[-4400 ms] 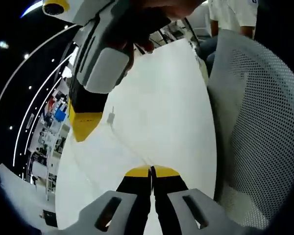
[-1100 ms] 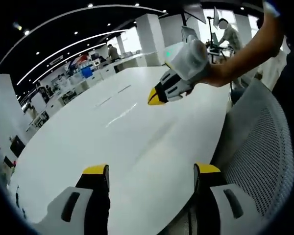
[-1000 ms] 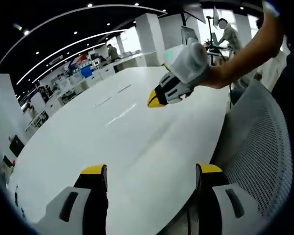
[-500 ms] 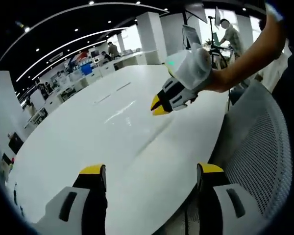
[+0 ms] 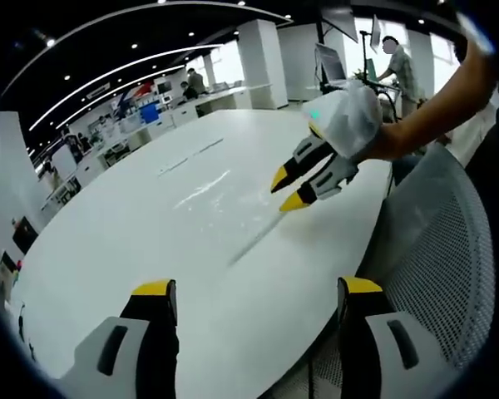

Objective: Open the resealable bag by pulling the two sides of the seal apart until the entire bag opening is separated and visibly accessible.

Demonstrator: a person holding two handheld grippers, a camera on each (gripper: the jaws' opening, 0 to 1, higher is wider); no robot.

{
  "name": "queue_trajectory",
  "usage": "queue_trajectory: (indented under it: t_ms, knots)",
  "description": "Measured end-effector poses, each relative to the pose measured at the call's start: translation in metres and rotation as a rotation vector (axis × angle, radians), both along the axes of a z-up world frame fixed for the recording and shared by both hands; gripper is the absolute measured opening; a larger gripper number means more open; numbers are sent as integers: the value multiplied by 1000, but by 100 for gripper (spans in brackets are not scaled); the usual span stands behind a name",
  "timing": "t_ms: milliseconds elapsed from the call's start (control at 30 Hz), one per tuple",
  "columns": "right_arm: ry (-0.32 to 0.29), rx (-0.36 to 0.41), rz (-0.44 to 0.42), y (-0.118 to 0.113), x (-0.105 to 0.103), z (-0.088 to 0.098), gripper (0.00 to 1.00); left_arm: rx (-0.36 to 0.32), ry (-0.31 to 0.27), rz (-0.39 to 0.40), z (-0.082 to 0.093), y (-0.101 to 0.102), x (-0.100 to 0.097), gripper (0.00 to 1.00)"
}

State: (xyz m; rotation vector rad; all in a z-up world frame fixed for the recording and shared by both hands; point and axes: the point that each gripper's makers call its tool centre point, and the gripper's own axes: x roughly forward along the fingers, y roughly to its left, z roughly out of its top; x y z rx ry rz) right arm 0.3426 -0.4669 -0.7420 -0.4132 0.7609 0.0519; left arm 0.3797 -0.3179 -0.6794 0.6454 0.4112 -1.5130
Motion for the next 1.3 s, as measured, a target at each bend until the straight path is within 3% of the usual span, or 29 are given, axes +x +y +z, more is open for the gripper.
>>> queue_trajectory:
  t_ms: [167,500,600,733,833,1000,1200,1233,1300]
  knots:
    - [-17,93,-64,-3,-14,8,24,4,-4,7,-1,2,3,79]
    - [-9,125,-62,-4,-50,22,30,-19,12,39,4,6,10,81]
    - [-22,141,-82,-5,-61,29,37,-26,12,43,5,7,11,83]
    - [-4,123,-140,-13,-74,32,53,-52,20,61,9,7,14,86]
    - [-55,192,-189,-12,-78,42,54,-101,36,97,16,5,18,99]
    - [-118,317,-316,-8,-86,52,58,-114,42,127,19,8,25,99]
    - [-167,381,-356,-1,-94,57,62,-126,61,144,19,11,26,99]
    - [-180,391,-362,0,-96,59,62,-169,81,148,24,9,25,99]
    - [-193,395,-372,0,-99,60,63,-193,95,164,29,10,24,99]
